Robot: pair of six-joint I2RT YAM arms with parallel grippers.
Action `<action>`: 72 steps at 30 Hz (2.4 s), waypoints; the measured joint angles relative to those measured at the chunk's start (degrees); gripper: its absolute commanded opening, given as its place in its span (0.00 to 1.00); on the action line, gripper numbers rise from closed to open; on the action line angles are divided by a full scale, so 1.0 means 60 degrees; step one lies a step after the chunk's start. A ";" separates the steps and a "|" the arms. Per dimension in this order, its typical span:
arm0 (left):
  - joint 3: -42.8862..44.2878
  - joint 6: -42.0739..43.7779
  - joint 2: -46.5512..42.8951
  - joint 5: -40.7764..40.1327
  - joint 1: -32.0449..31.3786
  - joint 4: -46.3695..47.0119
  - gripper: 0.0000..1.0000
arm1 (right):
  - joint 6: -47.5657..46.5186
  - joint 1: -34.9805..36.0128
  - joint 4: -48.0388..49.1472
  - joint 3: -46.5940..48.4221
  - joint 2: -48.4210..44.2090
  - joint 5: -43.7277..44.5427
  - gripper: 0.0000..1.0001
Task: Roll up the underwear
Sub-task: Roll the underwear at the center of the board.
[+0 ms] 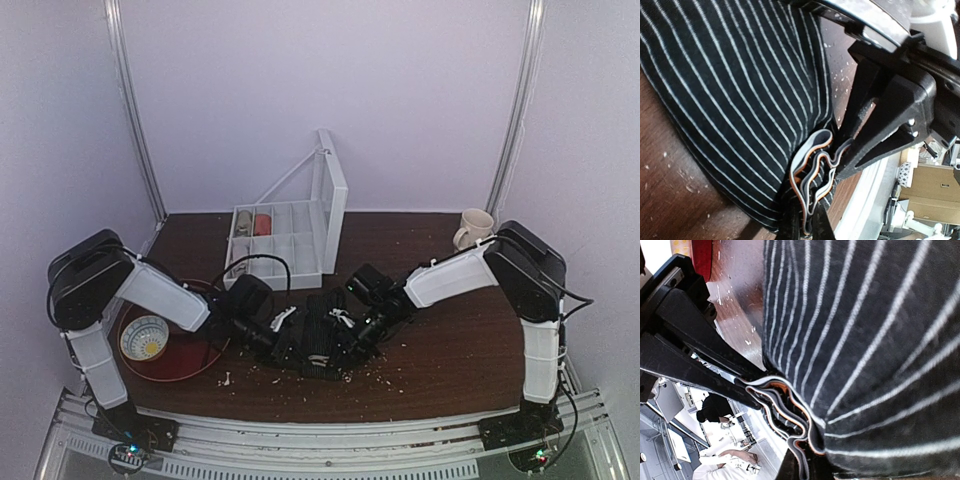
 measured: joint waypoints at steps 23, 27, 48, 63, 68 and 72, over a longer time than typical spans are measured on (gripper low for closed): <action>0.0528 -0.1195 0.0310 0.1016 0.0353 -0.1373 0.00 | -0.1191 0.0583 0.0273 -0.0350 -0.1341 0.2561 0.29; 0.0543 -0.1297 0.0310 0.1118 0.0357 -0.1647 0.00 | -0.1351 0.0590 0.0568 -0.0699 -0.1719 0.3126 0.30; 0.1166 -0.1206 0.0430 0.1355 0.0426 -0.3406 0.00 | -0.5308 0.5257 0.0586 -0.1694 -0.3628 1.1045 0.35; 0.1155 -0.1144 0.0433 0.1504 0.0426 -0.3537 0.00 | -0.7355 0.6222 0.0280 -0.0707 -0.1832 1.3759 0.37; 0.1078 -0.1144 0.0433 0.1606 0.0426 -0.3508 0.00 | -0.7668 0.6218 0.0262 -0.0583 -0.1402 1.3981 0.37; 0.1009 -0.1144 0.0433 0.1694 0.0426 -0.3464 0.00 | -0.7850 0.6222 0.0200 -0.0488 -0.1173 1.4029 0.37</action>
